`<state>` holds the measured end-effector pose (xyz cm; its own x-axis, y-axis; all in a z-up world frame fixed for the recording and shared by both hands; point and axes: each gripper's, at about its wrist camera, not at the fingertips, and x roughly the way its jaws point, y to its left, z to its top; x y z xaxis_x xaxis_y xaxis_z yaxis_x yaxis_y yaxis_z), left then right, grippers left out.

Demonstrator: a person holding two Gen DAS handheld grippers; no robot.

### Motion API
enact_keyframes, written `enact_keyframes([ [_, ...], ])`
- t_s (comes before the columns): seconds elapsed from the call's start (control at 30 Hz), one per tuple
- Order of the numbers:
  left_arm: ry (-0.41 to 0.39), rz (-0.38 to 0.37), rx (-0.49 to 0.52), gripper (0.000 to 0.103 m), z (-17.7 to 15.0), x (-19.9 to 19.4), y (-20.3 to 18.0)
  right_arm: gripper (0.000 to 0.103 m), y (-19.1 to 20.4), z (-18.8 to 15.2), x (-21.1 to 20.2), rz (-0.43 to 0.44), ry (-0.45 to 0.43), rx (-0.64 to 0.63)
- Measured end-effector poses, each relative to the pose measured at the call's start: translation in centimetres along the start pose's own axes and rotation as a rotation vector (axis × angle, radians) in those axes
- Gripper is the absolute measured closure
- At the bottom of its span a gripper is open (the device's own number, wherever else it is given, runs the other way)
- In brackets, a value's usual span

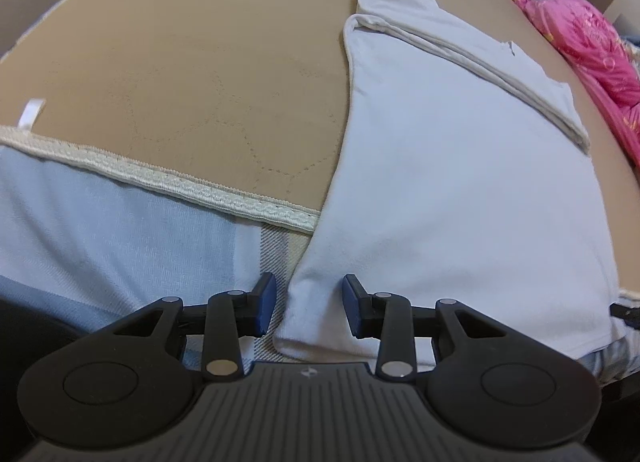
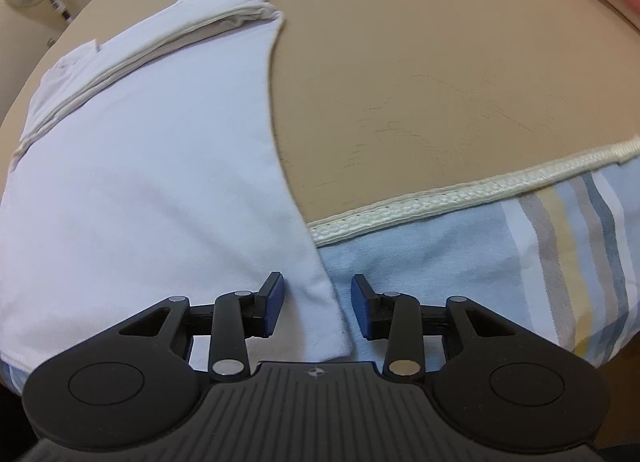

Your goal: Fold small clothes

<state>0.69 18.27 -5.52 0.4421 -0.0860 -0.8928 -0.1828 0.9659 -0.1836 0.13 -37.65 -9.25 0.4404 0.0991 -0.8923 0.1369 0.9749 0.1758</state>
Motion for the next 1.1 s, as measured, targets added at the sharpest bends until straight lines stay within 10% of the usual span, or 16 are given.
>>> enact_keyframes([
  [0.27,-0.018,0.041,0.032,0.064,0.3,0.8,-1.1,0.064,-0.5,-0.4,-0.3,0.009,-0.003,-0.013],
  [0.43,-0.055,0.049,0.03,0.097,0.2,0.2,-1.3,0.096,-0.3,-0.4,-0.9,0.049,-0.033,-0.036],
  [0.7,-0.025,-0.068,-0.07,0.095,0.1,-0.3,0.1,0.092,-0.9,-0.5,-0.7,0.077,0.011,-0.003],
  [1.1,0.001,-0.054,-0.095,0.092,0.1,0.1,-0.1,0.092,-0.6,-0.9,-0.6,0.071,0.017,-0.018],
])
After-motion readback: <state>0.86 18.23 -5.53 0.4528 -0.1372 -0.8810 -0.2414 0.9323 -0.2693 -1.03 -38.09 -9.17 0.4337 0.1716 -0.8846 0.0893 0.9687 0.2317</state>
